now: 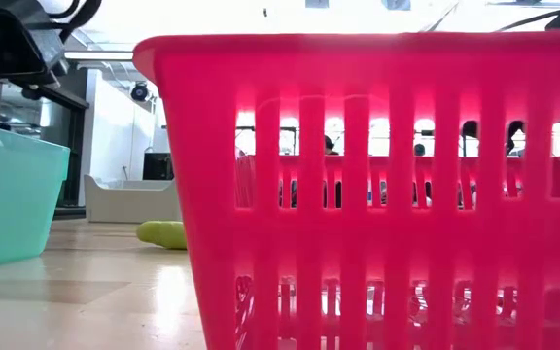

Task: Pick & Place School Supplies
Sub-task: Put the yellow crayon box into the green bin

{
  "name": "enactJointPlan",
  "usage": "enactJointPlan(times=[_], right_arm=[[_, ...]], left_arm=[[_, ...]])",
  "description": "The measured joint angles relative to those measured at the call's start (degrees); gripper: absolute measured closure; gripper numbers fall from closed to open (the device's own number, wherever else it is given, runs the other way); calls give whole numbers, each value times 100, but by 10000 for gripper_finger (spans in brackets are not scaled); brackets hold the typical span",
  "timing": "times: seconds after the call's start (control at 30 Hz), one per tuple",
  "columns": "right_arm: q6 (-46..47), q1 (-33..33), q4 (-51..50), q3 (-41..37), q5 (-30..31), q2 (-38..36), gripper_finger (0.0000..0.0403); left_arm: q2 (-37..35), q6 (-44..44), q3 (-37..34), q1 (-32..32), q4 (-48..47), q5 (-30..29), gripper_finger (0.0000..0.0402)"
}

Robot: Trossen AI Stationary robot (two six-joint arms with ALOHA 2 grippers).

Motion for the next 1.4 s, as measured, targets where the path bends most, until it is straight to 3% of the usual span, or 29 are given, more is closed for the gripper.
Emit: enactJointPlan(times=[0.3,0.73,1.1,1.4], right_arm=[[0,0,0,0,0,2,298],[0,-2,0,0,0,2,298],[0,-1,0,0,1,1,298],[1,0,0,0,1,1,298]], left_arm=[[-2,4,0,-160,-300,-414,377],[-280,506,0,-7,367,-155,377],[-1305,685,1,606,389,-333,377],[-1643,1342,2,1410,383,-474,377]])
